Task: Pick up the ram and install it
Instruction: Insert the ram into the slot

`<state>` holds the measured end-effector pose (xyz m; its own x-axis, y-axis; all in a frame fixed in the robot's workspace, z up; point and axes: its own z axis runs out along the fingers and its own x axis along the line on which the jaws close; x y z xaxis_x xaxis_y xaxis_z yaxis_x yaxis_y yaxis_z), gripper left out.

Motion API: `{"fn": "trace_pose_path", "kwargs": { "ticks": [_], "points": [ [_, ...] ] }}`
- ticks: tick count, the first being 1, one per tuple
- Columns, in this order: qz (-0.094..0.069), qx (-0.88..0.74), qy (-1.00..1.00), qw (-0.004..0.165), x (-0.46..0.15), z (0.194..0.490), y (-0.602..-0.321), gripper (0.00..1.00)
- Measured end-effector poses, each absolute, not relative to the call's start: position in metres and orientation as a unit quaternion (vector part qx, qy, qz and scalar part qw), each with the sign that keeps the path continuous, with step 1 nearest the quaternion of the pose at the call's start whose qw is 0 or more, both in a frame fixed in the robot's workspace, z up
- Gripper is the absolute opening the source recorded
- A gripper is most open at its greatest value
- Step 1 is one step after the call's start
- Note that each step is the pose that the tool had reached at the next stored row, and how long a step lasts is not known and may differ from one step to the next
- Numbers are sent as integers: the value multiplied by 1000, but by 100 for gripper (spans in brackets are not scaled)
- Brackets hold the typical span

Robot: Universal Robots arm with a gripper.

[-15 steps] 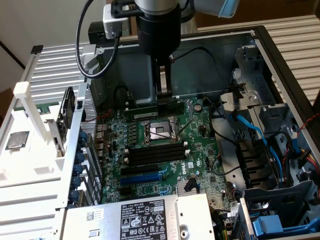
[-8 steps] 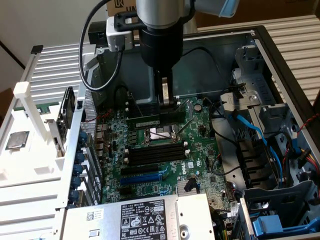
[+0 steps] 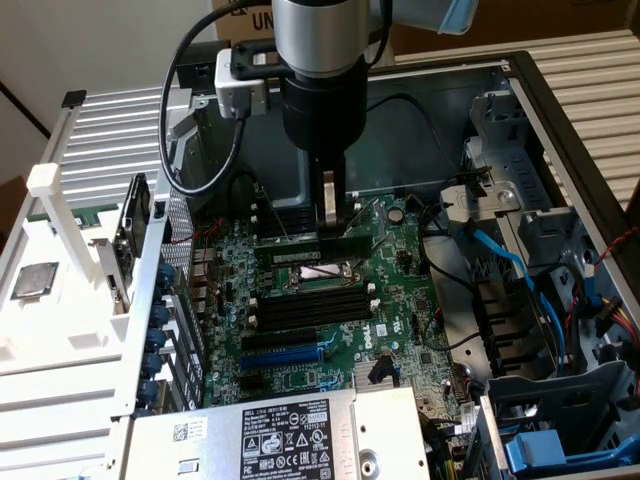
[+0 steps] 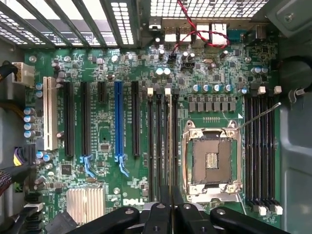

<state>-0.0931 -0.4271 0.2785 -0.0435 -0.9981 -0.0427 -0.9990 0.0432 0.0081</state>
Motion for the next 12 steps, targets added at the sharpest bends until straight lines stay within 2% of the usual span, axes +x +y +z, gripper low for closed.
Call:
{"fn": "trace_pose_path", "kwargs": {
  "ticks": [12],
  "points": [
    [14,-689,724,9,-92,277,-429,12]
  ]
}}
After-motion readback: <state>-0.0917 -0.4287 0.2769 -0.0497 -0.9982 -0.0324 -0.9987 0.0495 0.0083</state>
